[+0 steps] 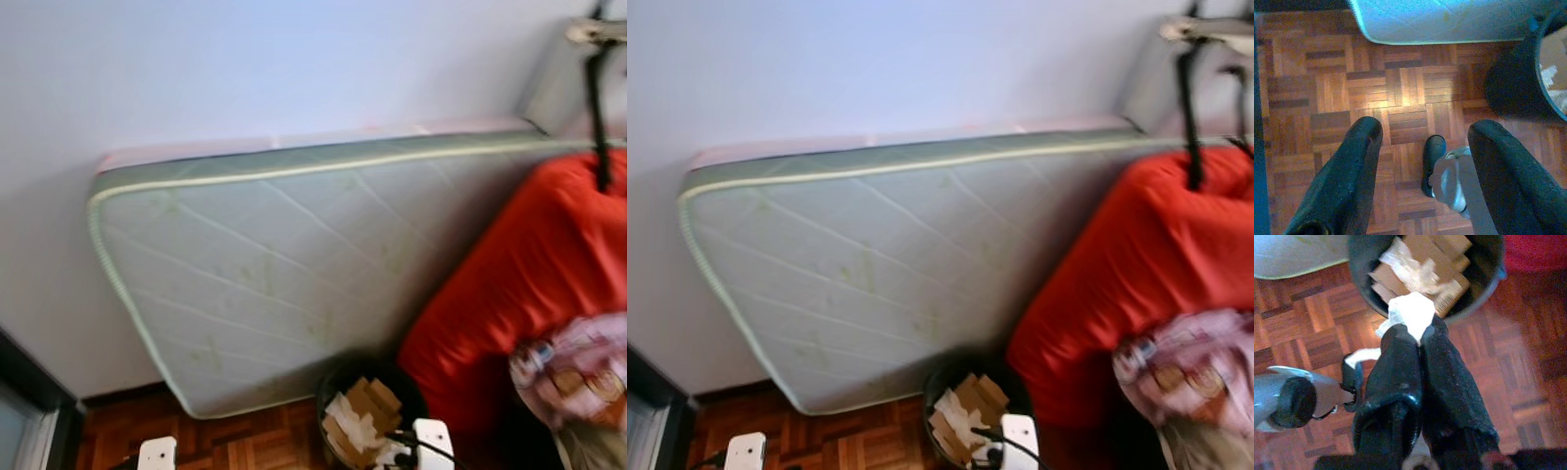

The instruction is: Clean up the room

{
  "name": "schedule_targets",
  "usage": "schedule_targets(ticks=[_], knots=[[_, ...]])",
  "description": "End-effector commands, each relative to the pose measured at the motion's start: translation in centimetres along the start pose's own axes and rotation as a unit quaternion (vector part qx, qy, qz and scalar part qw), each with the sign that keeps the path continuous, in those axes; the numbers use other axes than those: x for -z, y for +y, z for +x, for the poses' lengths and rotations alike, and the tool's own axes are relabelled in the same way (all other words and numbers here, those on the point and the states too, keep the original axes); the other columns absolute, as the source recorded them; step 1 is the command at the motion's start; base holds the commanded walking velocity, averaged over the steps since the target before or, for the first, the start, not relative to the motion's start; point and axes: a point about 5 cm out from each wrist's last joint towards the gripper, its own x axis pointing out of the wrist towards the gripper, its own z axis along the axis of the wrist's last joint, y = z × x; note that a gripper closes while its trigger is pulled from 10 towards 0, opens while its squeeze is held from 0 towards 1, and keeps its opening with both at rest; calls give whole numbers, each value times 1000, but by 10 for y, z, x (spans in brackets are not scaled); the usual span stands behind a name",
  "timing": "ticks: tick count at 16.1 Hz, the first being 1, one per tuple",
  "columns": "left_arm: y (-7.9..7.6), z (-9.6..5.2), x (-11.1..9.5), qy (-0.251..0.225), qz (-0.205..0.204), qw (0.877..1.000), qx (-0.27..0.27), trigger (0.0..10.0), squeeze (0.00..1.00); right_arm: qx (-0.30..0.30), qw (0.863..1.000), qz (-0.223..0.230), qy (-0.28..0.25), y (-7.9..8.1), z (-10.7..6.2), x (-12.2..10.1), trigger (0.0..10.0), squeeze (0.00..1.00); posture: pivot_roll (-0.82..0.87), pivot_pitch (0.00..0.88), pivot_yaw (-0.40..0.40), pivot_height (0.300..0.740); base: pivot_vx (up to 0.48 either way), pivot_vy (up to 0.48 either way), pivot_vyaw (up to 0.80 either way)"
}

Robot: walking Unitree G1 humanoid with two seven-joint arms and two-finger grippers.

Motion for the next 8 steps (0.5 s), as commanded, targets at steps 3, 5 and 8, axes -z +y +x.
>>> schedule_targets(ticks=[3,5,8], knots=[[-5,0,2,4,-1,1000,9,10000,0,26,1000,13,-8,-7,-1,0,10000,0,101,0,-41,740,0,0,0],[-5,0,2,4,-1,1000,9,10000,0,28,999,18,-11,-8,-1,0,10000,0,102,0,-44,740,0,0,0],[-5,1,2,7,19,1000,7,10000,0,28,999,21,-6,-8,-1,1,10000,0,103,0,-47,740,0,-155,-248]])
